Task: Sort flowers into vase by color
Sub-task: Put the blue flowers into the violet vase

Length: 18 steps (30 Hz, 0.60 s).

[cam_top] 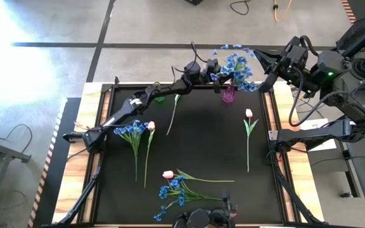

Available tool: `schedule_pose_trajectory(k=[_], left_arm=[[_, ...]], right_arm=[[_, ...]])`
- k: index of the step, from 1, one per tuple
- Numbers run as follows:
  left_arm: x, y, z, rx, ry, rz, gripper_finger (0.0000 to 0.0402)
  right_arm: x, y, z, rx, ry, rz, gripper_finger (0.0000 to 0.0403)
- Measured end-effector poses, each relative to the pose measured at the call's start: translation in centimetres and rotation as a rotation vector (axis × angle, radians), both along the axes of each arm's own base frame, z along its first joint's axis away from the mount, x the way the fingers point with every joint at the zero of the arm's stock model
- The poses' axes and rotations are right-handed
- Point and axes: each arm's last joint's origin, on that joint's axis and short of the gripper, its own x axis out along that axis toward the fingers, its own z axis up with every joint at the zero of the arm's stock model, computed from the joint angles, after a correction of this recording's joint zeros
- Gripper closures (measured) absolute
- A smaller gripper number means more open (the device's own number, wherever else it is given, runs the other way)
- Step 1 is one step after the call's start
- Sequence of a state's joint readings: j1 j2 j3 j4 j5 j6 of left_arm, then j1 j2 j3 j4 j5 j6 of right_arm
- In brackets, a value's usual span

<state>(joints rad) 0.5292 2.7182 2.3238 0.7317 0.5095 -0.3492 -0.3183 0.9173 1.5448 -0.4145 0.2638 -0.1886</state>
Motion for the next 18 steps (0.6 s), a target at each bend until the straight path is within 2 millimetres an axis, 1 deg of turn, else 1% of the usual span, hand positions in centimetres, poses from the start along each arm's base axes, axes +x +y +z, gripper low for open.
schedule_pose_trajectory(k=[4,8,11,14,18], left_arm=[[-0.1,0.5,-0.5,-0.02,0.044,0.019,0.0344],[0.0,0.6,-1.2,0.003,0.117,0.029,0.038],[0.1,0.6,-1.4,-0.005,0.131,0.027,0.0391],[0.1,0.6,-1.2,-0.023,0.126,0.021,0.0377],[0.2,0.6,-0.4,-0.024,0.123,-0.01,0.0326]], right_arm=[[0.0,0.0,0.0,0.001,-0.001,0.0,0.039],[0.0,0.0,0.0,0.001,-0.001,0.0,0.039],[0.0,0.0,0.0,0.001,-0.001,0.0,0.039],[0.0,0.0,0.0,0.001,-0.001,0.0,0.039],[0.0,0.0,0.0,-0.006,0.004,-0.001,0.039]])
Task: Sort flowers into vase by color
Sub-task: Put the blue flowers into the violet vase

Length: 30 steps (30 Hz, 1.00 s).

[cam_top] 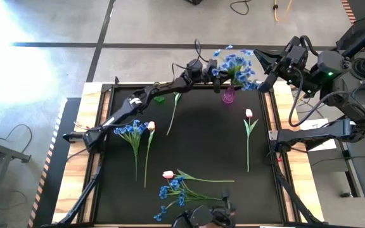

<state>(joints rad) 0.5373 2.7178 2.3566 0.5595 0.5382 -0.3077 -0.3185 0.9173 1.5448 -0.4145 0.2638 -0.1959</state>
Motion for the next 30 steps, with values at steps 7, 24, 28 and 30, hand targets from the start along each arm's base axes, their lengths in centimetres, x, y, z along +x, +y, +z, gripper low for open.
schedule_pose_trajectory(k=[7,24,28,30], left_arm=[[-0.2,0.0,1.0,0.012,0.026,-0.021,0.0243],[-1.8,-0.6,3.3,0.098,0.348,-0.064,0.0208],[-2.6,-0.6,3.9,0.094,0.433,-0.057,0.0208],[-2.9,-0.6,3.7,0.07,0.473,-0.058,0.0208]], right_arm=[[0.0,0.0,0.0,-0.002,0.001,0.0,0.039],[0.0,0.0,0.0,-0.016,0.01,0.007,0.039],[0.0,0.0,0.0,-0.024,0.014,0.006,0.039],[0.0,0.0,0.0,-0.025,0.015,0.006,0.039]])
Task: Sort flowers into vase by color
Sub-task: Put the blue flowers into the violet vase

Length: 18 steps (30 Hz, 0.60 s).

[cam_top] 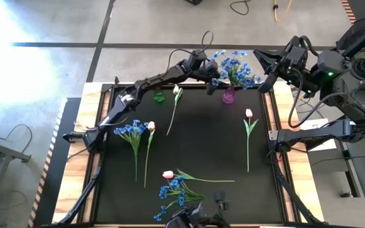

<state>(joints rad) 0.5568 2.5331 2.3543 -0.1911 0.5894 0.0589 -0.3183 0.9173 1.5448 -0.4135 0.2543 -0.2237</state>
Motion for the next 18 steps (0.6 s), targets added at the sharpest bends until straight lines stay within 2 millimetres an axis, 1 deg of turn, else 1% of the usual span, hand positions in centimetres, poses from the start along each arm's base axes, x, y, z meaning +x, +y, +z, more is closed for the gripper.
schedule_pose_trajectory(k=[3,4,9,13,18], left_arm=[[-0.4,0.1,-0.1,-0.019,0.042,0.008,0.0208],[-0.6,0.0,0.3,-0.011,0.049,0.006,0.0208],[-2.1,-0.6,3.6,0.065,0.074,-0.006,0.0208],[-3.3,-1.2,5.3,0.094,0.13,-0.024,0.0211],[-5.0,-1.9,8.5,0.116,0.125,-0.027,0.0232]], right_arm=[[0.0,0.0,0.0,-0.004,0.001,-0.001,0.039],[0.0,0.0,0.0,-0.006,0.0,-0.001,0.039],[-0.2,0.1,0.1,-0.014,-0.003,-0.002,0.039],[-0.3,0.1,0.1,-0.015,-0.001,-0.002,0.039],[-0.4,0.1,-0.3,-0.012,0.047,0.007,0.039]])
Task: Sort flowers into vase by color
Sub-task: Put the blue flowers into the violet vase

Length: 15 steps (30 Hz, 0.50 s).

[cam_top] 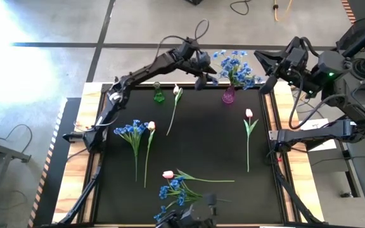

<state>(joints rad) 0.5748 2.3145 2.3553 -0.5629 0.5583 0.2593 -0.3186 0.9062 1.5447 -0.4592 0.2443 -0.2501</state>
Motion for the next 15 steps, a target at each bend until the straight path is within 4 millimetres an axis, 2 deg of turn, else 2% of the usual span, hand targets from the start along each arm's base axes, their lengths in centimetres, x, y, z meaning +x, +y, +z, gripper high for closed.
schedule_pose_trajectory(k=[9,15], left_arm=[[-1.4,-0.6,1.0,-0.021,0.067,0.021,0.0278],[-1.2,-0.9,0.0,-0.053,0.104,0.023,0.0281]], right_arm=[[0.7,-0.1,-0.5,0.021,0.044,0.044,0.039],[0.8,-0.1,-0.6,0.019,0.054,0.047,0.039]])
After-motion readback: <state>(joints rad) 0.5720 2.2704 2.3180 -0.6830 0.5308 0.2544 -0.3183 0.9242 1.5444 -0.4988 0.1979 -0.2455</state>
